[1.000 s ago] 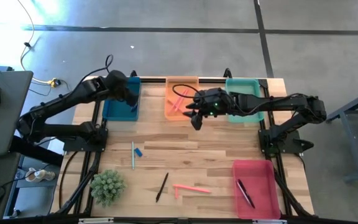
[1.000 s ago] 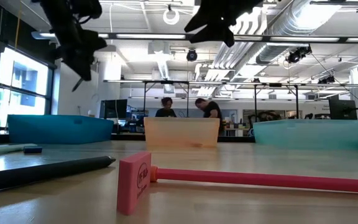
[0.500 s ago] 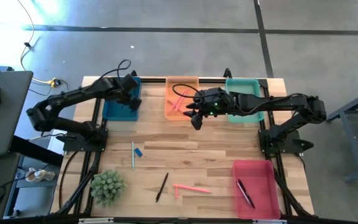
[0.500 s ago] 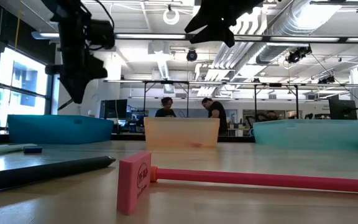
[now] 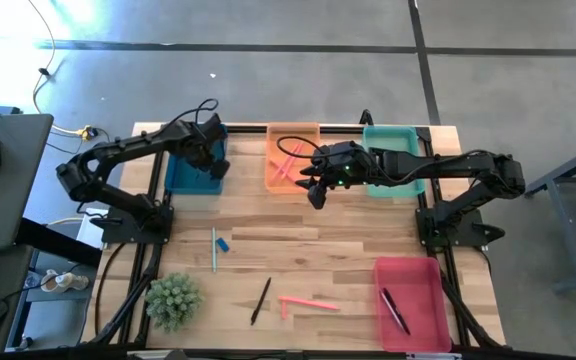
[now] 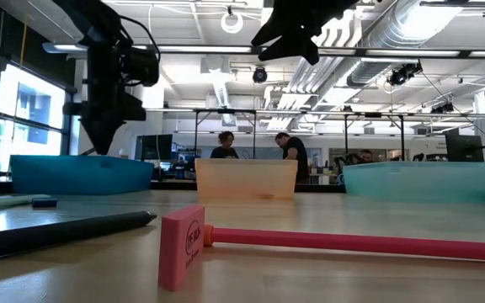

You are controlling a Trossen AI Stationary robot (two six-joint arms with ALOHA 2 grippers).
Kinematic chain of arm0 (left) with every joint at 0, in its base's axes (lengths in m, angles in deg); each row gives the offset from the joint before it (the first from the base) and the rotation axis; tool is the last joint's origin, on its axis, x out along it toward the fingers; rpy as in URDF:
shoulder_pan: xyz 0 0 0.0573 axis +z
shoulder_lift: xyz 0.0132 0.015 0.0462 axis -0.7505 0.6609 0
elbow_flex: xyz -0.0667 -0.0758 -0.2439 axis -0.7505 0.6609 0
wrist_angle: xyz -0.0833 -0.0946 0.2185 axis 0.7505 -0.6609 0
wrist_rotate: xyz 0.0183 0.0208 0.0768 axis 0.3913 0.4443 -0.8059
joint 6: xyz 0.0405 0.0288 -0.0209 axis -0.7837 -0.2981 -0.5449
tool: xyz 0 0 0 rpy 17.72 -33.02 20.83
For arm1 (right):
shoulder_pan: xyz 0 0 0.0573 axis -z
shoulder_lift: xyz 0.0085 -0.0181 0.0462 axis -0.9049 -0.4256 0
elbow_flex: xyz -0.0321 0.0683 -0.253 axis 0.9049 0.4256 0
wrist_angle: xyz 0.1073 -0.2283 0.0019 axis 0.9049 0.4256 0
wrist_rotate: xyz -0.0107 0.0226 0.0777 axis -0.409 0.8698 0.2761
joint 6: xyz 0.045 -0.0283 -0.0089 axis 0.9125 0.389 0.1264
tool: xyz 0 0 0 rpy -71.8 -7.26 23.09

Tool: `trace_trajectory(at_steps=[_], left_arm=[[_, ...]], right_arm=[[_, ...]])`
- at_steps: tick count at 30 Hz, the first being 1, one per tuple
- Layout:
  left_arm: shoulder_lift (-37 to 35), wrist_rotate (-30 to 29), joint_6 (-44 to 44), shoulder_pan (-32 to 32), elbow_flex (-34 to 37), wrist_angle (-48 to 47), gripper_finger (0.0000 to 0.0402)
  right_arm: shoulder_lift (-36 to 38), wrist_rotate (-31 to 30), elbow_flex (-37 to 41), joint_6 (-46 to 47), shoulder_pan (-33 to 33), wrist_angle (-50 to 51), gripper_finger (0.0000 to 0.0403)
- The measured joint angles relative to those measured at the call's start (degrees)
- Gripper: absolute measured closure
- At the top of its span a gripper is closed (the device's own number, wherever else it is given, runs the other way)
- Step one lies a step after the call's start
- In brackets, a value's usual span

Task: Sort crayons/erasers/pens/pencils in bins
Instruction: Put the blue crayon into the blue bin, then put the pink pencil into the orange bin

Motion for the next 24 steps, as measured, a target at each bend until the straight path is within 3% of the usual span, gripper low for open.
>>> trace_trajectory(at_steps=[7,18,24], left_arm=[[1.8,2.3,-2.8,2.3,0.0,0.0,0.0356],[2.0,3.1,-6.4,3.6,0.0,0.0,0.0279],[2.0,5.8,-9.9,3.6,-2.7,-1.1,0.0264]], right_arm=[[0.0,0.0,0.0,0.2,0.0,0.8,0.0237],[0.0,0.0,0.0,6.1,-1.0,7.4,0.0237],[0.0,-2.0,0.0,6.1,-3.3,8.4,0.0237]])
